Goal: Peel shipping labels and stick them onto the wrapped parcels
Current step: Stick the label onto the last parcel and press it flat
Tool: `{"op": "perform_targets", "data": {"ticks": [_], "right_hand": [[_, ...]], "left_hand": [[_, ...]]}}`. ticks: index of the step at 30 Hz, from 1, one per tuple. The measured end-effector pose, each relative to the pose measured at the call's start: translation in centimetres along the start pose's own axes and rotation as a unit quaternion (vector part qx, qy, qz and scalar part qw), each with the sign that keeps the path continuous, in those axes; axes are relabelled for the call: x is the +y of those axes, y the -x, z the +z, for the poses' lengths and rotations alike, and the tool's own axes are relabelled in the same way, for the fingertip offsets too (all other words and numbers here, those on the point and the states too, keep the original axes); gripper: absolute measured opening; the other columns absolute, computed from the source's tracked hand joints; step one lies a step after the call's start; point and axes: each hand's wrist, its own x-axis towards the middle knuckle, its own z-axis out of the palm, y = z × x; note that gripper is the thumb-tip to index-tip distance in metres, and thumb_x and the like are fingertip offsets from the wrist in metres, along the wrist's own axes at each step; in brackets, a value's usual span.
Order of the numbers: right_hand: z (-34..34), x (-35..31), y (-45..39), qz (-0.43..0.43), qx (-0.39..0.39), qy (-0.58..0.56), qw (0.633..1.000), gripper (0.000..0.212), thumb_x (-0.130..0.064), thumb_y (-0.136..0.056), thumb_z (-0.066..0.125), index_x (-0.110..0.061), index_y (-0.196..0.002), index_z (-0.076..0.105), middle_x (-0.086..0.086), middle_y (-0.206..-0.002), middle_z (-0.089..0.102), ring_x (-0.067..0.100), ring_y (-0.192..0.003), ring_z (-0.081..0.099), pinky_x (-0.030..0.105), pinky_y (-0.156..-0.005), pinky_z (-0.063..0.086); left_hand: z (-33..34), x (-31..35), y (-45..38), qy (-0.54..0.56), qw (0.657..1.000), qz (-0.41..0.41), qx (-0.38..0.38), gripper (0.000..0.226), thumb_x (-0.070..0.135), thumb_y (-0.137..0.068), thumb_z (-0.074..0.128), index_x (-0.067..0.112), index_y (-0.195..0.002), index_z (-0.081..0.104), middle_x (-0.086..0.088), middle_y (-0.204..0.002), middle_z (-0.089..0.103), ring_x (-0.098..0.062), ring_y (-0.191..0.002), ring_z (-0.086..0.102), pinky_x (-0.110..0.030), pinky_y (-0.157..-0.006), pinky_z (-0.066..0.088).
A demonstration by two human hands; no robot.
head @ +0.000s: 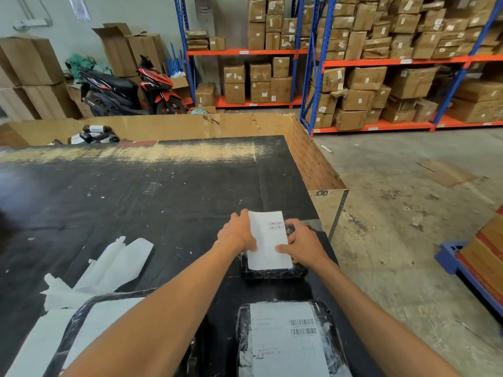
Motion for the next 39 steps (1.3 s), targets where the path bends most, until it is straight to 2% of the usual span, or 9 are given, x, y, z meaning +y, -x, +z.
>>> {"op": "perform_targets", "data": {"ticks": [4,7,13,17,23,27,29,34,39], "right_hand": [[0.6,-0.3,-0.1,-0.011,0.02,0.053,0.998,0.079,-0.024,-0.074,0.086,-0.026,-0.136,0.037,0.002,-0.123,0.046,0.027,-0.101,0.063,0.037,-0.076,0.054],[0.3,-0.2,-0.7,-0.008,0.013,0.068,0.998,0.094,-0.028,-0.076,0.084,-0.032,-0.147,0.024,0.005,-0.128,0.036,0.03,-0.102,0.058,0.034,-0.077,0.047],[0.0,0.6,-1.0,-0.04,-0.091,0.15,0.984,0.064,-0.035,-0.091,0.061,-0.037,-0.148,0.033,0.006,-0.129,0.038,0.027,-0.101,0.059,0.039,-0.089,0.052],[0.6,0.1,-1.8,-0.042,-0.105,0.203,0.973,0.068,-0.032,-0.095,0.049,-0.039,-0.155,0.018,0.012,-0.139,0.03,0.032,-0.096,0.058,0.042,-0.087,0.053],[1.2,-0.4,-3.1,0.009,-0.124,0.247,0.961,0.064,-0.04,-0.098,0.038,-0.043,-0.157,0.013,0.015,-0.164,0.002,0.041,-0.123,0.053,0.043,-0.096,0.048],[0.7,-0.3,-4.4,0.052,-0.113,0.204,0.971,0.063,-0.04,-0.1,0.036,-0.025,-0.158,0.016,0.015,-0.157,0.018,0.04,-0.121,0.05,0.04,-0.079,0.056],[1.0,-0.3,-4.7,0.056,-0.107,0.217,0.969,0.065,-0.039,-0.102,0.033,-0.02,-0.159,0.01,0.016,-0.159,0.014,0.042,-0.127,0.047,0.043,-0.088,0.052],[1.3,-0.1,-4.6,0.022,-0.11,0.219,0.969,0.062,-0.032,-0.102,0.029,-0.051,-0.155,0.005,0.017,-0.158,0.014,0.039,-0.115,0.05,0.041,-0.082,0.04],[1.6,0.1,-5.1,0.035,-0.096,0.226,0.969,0.055,-0.035,-0.102,0.031,-0.036,-0.155,0.019,0.016,-0.156,0.019,0.041,-0.127,0.046,0.046,-0.095,0.046]], "left_hand": [[-0.8,0.4,0.2,-0.04,0.997,-0.004,-0.064,0.135,0.018,-0.071,0.086,0.034,-0.153,-0.02,-0.017,-0.163,0.008,-0.043,-0.139,0.037,-0.056,-0.106,0.041],[-0.7,0.6,0.3,-0.156,0.977,0.017,-0.147,0.134,0.039,-0.066,0.089,0.042,-0.152,-0.014,-0.012,-0.162,-0.009,-0.043,-0.146,0.017,-0.062,-0.109,0.034],[0.8,0.3,-0.2,-0.217,0.961,0.006,-0.17,0.143,0.047,-0.063,0.089,0.037,-0.15,-0.024,-0.01,-0.157,-0.033,-0.044,-0.146,0.019,-0.056,-0.11,0.038],[1.1,0.2,-0.8,-0.233,0.96,-0.01,-0.153,0.154,0.051,-0.054,0.092,0.035,-0.148,-0.03,-0.007,-0.158,-0.031,-0.043,-0.144,0.026,-0.054,-0.105,0.04],[0.4,-0.3,-1.5,-0.252,0.954,-0.007,-0.164,0.153,0.062,-0.055,0.086,0.029,-0.149,-0.031,-0.007,-0.16,-0.027,-0.04,-0.146,0.023,-0.053,-0.109,0.037],[-0.4,-0.5,-1.9,-0.262,0.95,0.003,-0.169,0.149,0.065,-0.058,0.083,0.026,-0.151,-0.027,-0.009,-0.16,-0.017,-0.037,-0.148,0.015,-0.051,-0.114,0.034],[-0.5,-0.5,-1.8,-0.255,0.952,-0.002,-0.169,0.15,0.063,-0.058,0.084,0.025,-0.151,-0.027,-0.009,-0.16,-0.019,-0.037,-0.149,0.014,-0.052,-0.114,0.034],[-0.3,0.0,-1.7,-0.248,0.953,-0.019,-0.173,0.151,0.056,-0.059,0.088,0.026,-0.149,-0.029,-0.006,-0.16,-0.032,-0.036,-0.151,0.012,-0.053,-0.111,0.035],[0.0,0.6,-1.2,-0.257,0.955,-0.008,-0.148,0.152,0.051,-0.054,0.092,0.029,-0.152,-0.023,-0.01,-0.161,-0.024,-0.04,-0.146,0.027,-0.053,-0.107,0.039]]}}
